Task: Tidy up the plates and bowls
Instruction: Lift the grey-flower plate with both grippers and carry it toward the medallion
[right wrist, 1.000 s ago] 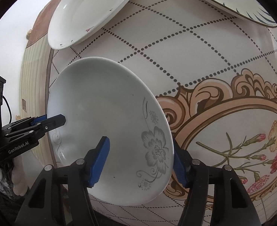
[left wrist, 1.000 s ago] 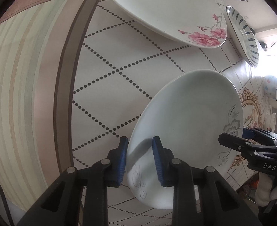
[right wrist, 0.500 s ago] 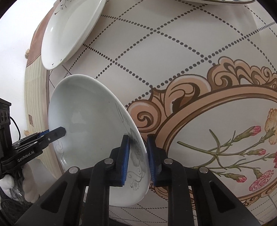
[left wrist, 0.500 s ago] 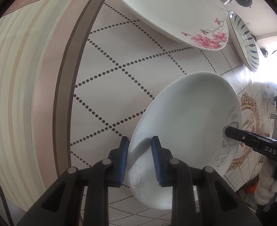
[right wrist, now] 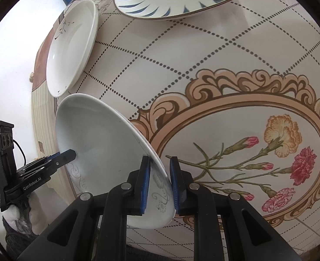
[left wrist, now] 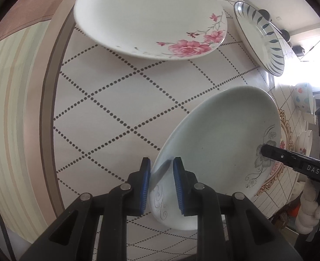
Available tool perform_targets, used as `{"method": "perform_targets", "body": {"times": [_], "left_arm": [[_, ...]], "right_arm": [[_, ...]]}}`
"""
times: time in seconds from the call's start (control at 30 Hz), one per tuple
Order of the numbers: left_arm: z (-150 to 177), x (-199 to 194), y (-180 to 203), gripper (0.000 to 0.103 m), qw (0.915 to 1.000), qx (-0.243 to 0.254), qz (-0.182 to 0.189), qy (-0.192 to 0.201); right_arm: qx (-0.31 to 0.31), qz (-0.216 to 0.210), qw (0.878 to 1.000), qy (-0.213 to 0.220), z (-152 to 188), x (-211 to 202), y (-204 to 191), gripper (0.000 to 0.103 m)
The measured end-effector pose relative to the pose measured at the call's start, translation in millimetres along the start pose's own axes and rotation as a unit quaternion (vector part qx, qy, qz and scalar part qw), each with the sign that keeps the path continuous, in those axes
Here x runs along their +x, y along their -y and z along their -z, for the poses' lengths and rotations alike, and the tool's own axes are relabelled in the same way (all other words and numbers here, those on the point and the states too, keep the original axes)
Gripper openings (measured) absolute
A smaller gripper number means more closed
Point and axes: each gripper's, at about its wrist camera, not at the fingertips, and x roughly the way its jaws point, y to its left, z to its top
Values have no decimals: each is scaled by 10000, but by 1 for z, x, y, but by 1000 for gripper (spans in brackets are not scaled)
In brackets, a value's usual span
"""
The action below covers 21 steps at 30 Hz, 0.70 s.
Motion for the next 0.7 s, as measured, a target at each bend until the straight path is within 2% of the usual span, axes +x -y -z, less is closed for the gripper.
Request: {"method": "perform_targets", "body": {"times": [0.27, 0.53, 0.7], "left_arm": [[-23, 2, 64, 19, 9983, 579, -45, -48], [-33, 28, 138, 19, 9926, 1160, -157, -315], [-42, 45, 170, 19, 9911, 1231, -219, -459]], "right_arm": [[447, 11, 9988, 218, 6, -38, 58, 21], [869, 186, 9954, 353, 11, -72, 124, 21], [981, 298, 9940, 373, 9, -82, 154, 21]]}}
